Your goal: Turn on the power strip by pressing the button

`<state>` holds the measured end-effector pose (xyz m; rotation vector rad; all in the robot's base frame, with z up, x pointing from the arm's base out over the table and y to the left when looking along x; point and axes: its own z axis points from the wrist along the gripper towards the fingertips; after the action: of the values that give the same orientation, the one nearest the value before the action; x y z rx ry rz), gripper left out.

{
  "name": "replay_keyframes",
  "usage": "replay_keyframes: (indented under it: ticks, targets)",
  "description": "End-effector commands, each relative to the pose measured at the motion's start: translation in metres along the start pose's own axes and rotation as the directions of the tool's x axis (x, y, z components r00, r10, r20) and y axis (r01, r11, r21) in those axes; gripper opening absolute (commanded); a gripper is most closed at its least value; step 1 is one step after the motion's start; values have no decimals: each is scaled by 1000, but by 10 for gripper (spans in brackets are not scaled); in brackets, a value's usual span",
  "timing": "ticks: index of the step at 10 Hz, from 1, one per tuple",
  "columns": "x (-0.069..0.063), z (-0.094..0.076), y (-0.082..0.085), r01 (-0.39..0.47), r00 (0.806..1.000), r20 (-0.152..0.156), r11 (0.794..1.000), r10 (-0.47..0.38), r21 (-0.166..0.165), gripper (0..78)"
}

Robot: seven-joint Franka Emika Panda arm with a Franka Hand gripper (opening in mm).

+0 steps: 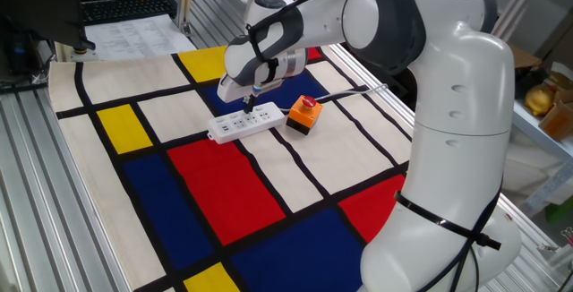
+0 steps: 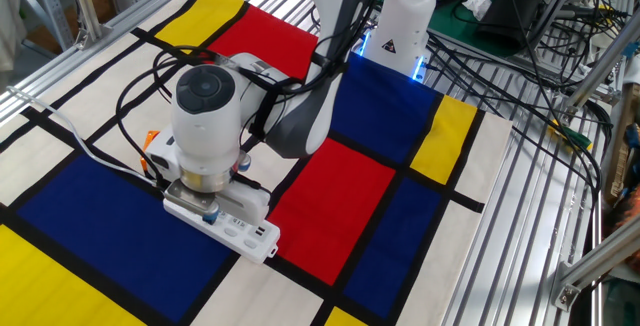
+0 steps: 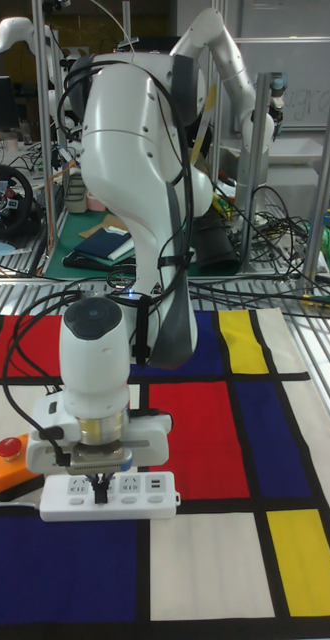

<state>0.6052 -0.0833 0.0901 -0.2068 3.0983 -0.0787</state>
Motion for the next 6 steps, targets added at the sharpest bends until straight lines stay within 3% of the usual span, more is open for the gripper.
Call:
replay_keyframes:
  ticks: [1,6]
  targets:
    - [0,-1,0,-1,1000,4,1000,1,2,0]
    - [0,-1,0,-24,1000,-4,1000,24,7,0]
